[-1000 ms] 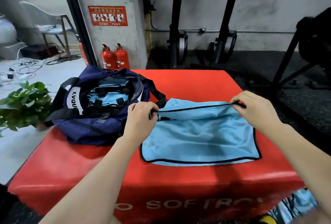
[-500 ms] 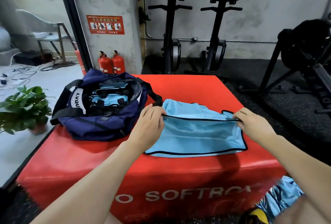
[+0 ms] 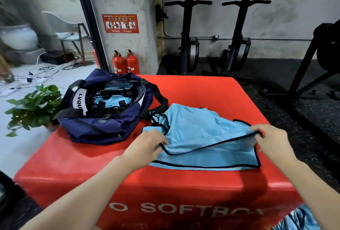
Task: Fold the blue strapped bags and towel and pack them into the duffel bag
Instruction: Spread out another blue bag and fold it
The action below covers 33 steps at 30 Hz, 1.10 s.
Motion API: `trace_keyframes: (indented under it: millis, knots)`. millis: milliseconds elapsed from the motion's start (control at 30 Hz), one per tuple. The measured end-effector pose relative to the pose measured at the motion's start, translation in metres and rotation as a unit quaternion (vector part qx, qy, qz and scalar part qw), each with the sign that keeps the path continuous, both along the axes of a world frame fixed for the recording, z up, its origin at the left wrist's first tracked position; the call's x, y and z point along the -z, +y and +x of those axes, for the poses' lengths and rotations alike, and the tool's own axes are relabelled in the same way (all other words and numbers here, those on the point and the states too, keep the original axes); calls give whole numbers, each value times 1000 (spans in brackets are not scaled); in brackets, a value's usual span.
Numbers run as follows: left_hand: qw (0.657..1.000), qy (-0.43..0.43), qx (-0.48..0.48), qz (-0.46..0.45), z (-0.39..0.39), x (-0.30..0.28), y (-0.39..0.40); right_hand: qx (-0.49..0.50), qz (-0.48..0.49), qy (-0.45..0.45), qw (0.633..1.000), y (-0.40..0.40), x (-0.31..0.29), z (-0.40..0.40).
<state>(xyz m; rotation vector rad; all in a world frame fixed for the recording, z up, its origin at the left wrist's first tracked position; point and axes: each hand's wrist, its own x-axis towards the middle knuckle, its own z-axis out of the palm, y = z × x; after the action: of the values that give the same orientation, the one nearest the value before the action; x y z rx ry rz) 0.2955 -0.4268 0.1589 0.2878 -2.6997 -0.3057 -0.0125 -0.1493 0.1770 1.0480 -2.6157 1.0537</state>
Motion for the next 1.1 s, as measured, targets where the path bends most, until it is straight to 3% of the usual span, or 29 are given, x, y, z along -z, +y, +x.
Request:
trace_keyframes:
  millis: [100,167,267,333,500,600,700,833,1100]
  knots:
    - [983,74,-144,86,-9,-26,-1,-3,-56,-48,997,-10,-7,-8]
    - [948,166,-198,188,-20,-46,-4,-6,-106,-86,991,-18,-16,-14]
    - [883,244,-186,355,-37,-70,-12,10,-146,-49,988,-28,-35,-19]
    - [852,272,-153,419,-47,-80,-17,9,-179,-52,982,-33,-43,-23]
    - [894,296,-153,299,-58,-80,-36,-37,-231,-32,972,-43,-45,-20]
    - [942,239,-165,166,-42,-64,-46,-81,-215,-8,973,-39,-41,-9]
    - [974,159,-131,93,-17,-46,-50,-116,-146,71,980,-28,-30,-4]
    - [992,92,-68,51,14,-19,-49,-159,-37,143,976,-11,-9,1]
    - [997,35,-62,-19,47,-3,-36,-236,33,281,929,18,8,18]
